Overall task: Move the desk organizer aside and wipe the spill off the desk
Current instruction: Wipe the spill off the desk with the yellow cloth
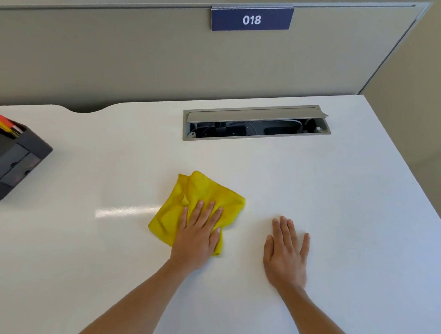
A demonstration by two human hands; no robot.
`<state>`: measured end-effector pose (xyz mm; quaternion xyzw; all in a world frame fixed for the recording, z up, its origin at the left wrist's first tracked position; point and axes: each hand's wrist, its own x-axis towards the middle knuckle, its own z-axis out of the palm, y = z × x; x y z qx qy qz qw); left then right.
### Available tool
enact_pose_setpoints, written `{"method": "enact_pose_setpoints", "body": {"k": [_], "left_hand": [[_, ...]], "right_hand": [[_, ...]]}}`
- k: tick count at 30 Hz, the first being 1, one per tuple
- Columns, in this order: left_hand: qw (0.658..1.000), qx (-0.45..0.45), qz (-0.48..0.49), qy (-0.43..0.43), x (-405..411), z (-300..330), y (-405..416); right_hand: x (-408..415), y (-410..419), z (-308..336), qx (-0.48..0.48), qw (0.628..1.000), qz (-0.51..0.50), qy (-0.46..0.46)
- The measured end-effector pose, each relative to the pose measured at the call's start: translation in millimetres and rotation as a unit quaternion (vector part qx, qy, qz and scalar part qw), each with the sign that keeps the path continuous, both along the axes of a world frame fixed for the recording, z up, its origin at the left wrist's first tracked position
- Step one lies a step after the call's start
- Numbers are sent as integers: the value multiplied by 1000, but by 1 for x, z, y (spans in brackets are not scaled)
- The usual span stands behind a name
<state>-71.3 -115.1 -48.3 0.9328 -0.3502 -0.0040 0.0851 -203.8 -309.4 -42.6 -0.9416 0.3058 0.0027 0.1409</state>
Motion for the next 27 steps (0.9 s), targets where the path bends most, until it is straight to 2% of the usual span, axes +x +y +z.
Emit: {"method": "enact_pose_setpoints", "body": {"k": [5, 10, 12, 16, 22, 25, 27], "left_hand": [[984, 2, 175, 32, 12, 5, 61], [960, -39, 270, 65, 3, 10, 45], [967, -33, 245, 63, -8, 10, 33], [991, -17, 130, 37, -44, 5, 11], [999, 14, -13, 34, -100, 8, -38], [998, 12, -42, 35, -94, 15, -31], [997, -32, -55, 33, -84, 20, -14]], "right_hand": [[-1, 2, 2, -2, 1000, 4, 3], [0, 5, 4, -1, 1000, 6, 9], [0, 4, 5, 1, 1000, 3, 8], [0, 4, 6, 10, 1000, 1, 11], [-1, 2, 8, 27, 1000, 0, 9], [-2, -1, 10, 54, 998, -9, -35], [-2, 1, 15, 54, 994, -39, -88]]}}
